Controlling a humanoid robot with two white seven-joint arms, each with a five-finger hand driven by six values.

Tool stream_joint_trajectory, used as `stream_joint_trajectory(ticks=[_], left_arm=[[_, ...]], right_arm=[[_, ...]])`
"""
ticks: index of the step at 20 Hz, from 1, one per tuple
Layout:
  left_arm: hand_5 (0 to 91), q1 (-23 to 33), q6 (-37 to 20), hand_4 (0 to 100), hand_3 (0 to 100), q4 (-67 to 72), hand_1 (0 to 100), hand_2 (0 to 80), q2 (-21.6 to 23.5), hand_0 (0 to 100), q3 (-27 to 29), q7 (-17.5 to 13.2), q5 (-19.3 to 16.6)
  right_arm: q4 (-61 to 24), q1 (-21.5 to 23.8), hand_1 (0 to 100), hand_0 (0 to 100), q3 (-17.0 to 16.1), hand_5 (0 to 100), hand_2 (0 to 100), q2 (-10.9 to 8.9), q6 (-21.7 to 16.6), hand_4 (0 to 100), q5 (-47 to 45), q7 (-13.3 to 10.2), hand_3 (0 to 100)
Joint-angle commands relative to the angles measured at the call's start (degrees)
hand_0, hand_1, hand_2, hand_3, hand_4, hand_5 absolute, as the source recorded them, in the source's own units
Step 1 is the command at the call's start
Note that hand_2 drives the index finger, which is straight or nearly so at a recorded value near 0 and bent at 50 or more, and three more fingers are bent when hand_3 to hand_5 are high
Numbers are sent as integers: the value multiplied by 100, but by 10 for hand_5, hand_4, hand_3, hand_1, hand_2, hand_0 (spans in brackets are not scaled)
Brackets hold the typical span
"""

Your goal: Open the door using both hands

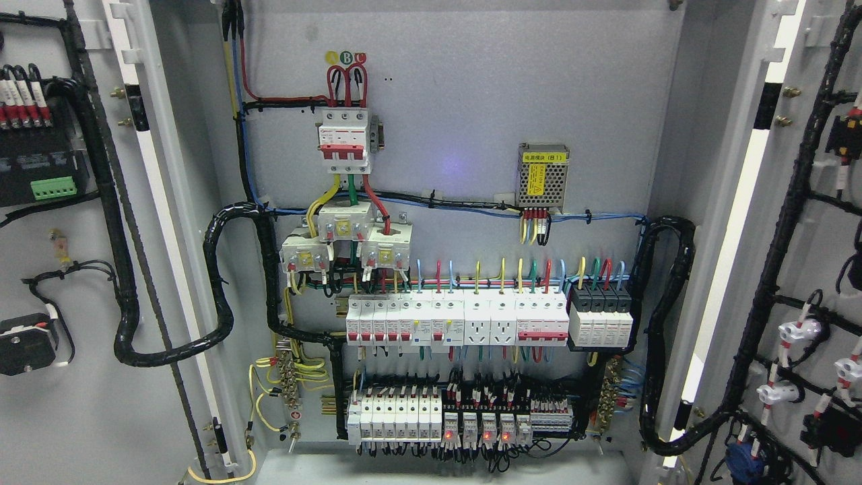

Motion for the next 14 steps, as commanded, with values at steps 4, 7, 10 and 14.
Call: stream_joint_trajectory(ticks=[4, 7, 10, 14], left_arm=[[0, -635, 1901, 0, 0, 4581, 0, 0, -1141, 0, 173, -165, 391], [0, -731, 3514, 0, 0, 4563, 0, 0, -1159, 0, 173, -420, 647], [0, -749, 3921, 0, 0, 4598, 0, 0, -1159, 0, 260, -272, 656], [0, -749, 4475, 0, 0, 4651, 0, 0, -1141, 0, 506, 28, 639]], right_arm=[[4068, -383, 0, 0, -235, 0, 0, 781, 2104, 0, 159, -32, 0], [4077, -418, 0, 0, -218, 0, 0, 773, 2895, 0, 168, -59, 0], [4068, -480, 0, 0, -218, 0, 0, 764, 3301, 0, 264, -77, 0], [4068, -559, 0, 0, -235, 0, 0, 755, 3653, 0, 388, -129, 0]])
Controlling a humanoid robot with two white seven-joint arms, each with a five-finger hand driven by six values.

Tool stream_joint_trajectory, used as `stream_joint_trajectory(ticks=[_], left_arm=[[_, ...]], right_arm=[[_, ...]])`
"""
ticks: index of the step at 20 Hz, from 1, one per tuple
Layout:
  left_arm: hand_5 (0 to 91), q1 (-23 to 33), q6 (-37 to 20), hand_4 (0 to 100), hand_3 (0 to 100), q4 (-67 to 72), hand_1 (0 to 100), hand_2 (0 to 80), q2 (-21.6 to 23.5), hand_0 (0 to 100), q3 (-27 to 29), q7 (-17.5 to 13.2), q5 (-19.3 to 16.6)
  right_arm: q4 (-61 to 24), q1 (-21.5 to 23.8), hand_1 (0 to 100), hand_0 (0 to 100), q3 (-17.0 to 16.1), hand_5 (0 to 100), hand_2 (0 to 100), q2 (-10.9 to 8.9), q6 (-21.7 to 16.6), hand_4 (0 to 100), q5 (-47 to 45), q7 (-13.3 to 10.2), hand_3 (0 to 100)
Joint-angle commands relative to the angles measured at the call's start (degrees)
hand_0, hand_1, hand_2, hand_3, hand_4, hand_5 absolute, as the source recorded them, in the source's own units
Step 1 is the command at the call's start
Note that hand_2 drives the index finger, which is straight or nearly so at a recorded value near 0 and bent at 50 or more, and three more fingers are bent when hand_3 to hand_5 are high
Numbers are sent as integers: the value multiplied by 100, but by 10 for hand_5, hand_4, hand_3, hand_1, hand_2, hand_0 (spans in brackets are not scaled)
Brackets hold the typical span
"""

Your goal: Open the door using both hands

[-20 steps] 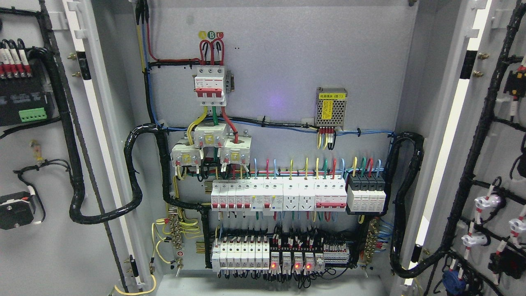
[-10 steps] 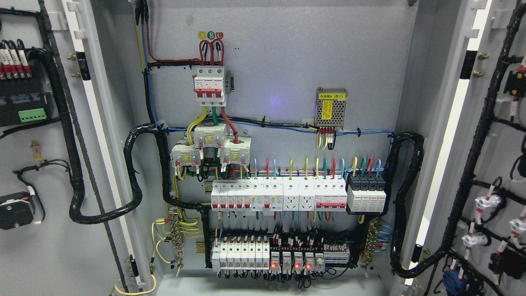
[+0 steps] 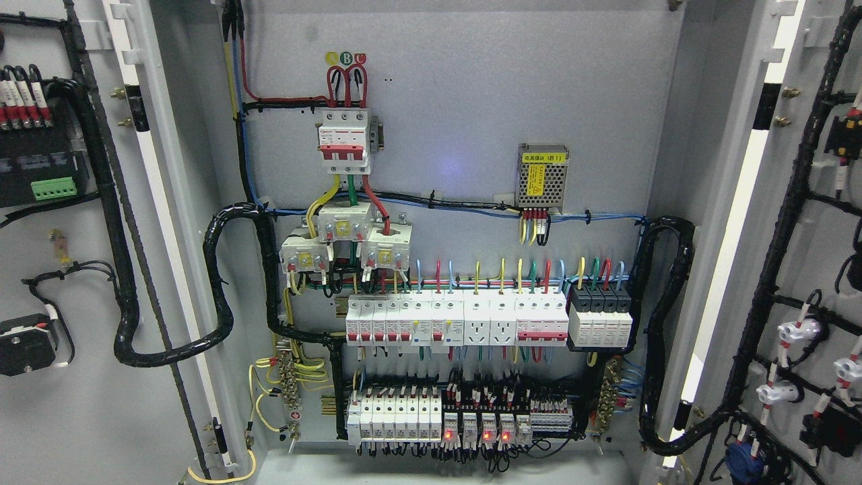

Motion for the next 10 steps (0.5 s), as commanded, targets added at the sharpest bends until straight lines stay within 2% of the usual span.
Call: stream_joint_trajectory(ticks=[1, 10], left_arm=[[0, -83, 407, 0, 0, 1227, 0, 0, -306, 0, 372, 118, 87], [0, -83, 390, 0, 0, 1227, 0, 0, -393, 0, 891, 100, 139]], right_arm=[[1150, -123, 0, 0, -84, 0, 0, 135, 243, 0, 121, -43, 0], [1159, -246, 0, 0, -110, 0, 0, 117, 260, 0, 113, -52, 0]])
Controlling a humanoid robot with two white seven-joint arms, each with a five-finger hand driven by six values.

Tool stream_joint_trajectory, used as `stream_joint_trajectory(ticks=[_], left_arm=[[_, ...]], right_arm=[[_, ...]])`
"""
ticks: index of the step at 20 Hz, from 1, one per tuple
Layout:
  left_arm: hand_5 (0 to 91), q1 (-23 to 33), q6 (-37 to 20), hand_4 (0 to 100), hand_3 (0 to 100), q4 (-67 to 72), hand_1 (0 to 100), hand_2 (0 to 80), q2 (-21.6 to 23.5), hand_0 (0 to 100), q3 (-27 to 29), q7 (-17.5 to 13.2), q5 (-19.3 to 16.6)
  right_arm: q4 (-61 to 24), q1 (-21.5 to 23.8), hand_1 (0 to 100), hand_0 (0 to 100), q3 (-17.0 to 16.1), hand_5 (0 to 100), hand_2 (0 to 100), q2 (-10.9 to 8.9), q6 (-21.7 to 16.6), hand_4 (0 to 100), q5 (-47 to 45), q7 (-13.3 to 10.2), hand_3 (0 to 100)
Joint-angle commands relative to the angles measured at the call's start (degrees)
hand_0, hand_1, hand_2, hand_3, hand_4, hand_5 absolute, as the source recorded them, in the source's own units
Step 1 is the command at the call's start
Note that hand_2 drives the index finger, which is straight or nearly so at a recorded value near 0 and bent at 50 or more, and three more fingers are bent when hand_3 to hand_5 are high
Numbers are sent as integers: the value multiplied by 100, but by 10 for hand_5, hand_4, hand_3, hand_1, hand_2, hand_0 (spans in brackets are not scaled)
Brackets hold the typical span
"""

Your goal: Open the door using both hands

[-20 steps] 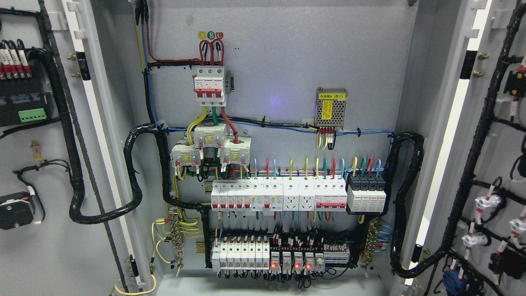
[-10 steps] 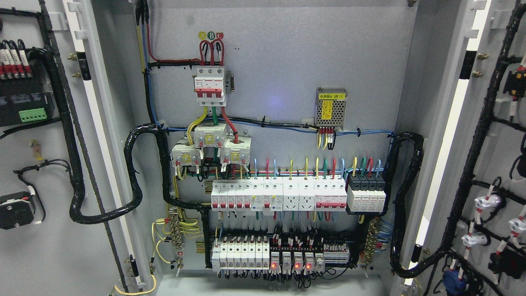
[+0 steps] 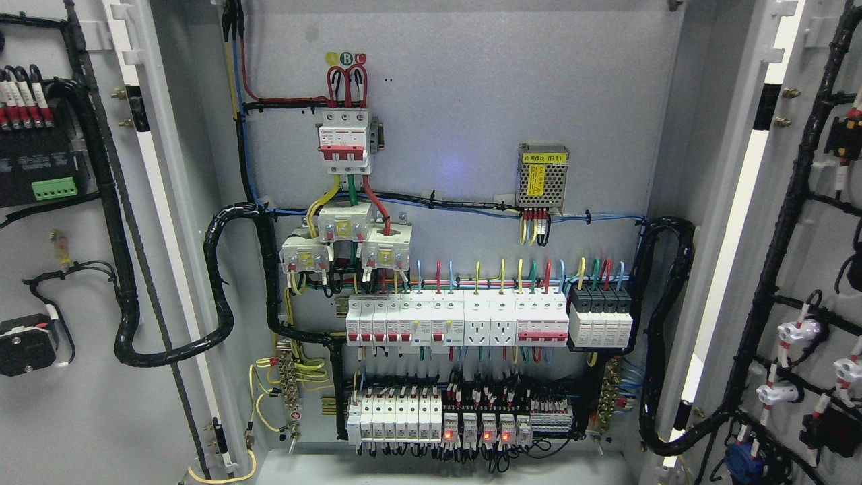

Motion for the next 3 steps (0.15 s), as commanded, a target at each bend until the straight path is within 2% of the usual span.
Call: stream_joint_trajectory(ticks=[1, 3], left_arm=[[0, -8, -18, 0, 0, 427, 0, 0, -184, 0, 509, -9, 58], [0, -17, -36, 0, 0, 409, 0, 0, -193, 0, 509, -9, 58]], right_arm=[[500, -85, 0, 0, -60, 0, 0, -24, 7, 0, 14, -19, 0], [500, -85, 0, 0, -112, 0, 0, -32, 7, 0, 14, -141, 0]])
